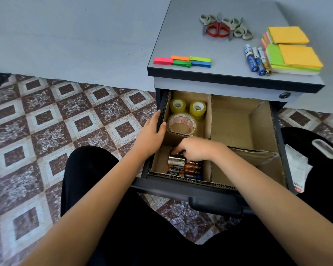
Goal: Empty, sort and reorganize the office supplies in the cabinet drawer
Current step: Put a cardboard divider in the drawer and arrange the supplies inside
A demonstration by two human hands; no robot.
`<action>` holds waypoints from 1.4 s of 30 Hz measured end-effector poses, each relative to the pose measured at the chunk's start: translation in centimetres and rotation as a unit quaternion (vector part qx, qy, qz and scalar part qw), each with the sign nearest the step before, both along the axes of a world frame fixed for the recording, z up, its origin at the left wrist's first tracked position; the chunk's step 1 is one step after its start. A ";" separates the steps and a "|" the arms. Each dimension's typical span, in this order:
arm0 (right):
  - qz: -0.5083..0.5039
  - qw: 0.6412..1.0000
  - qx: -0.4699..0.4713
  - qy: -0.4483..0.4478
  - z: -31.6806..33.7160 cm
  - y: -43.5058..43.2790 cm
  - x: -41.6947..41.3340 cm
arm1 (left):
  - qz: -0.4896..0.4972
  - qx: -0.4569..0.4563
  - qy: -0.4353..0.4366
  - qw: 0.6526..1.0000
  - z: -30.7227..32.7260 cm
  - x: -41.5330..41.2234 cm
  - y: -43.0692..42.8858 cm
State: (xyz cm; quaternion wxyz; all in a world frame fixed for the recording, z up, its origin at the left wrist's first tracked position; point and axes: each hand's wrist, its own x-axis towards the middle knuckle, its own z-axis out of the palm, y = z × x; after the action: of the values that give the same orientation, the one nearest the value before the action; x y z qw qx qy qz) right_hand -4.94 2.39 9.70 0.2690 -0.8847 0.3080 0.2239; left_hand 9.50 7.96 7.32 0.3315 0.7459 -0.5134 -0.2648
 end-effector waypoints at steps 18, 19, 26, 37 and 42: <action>0.013 0.998 0.024 -0.054 -0.7 -0.2 -0.1 | 0.002 0.002 0.003 1.000 0.1 -0.1 0.0; 0.008 0.997 0.023 -0.073 -0.4 0.0 -0.3 | 0.002 0.001 0.002 1.000 0.1 -0.1 0.0; 0.081 0.996 -0.007 0.023 -0.2 -0.1 0.2 | 0.001 0.003 0.005 1.000 0.2 -0.1 0.0; 0.067 0.991 0.057 0.103 -0.7 -0.4 0.8 | -0.002 0.004 -0.003 1.000 0.3 -0.1 0.1; 0.076 0.994 0.057 0.047 -0.3 -0.2 0.4 | -0.002 0.006 -0.003 1.000 0.3 -0.1 0.2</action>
State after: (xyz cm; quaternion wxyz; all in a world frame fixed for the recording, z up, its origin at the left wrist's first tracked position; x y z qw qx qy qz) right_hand -4.57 2.18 9.44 0.2861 -0.8772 0.2392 0.3023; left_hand 9.37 8.13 7.66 0.3249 0.7477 -0.5145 -0.2659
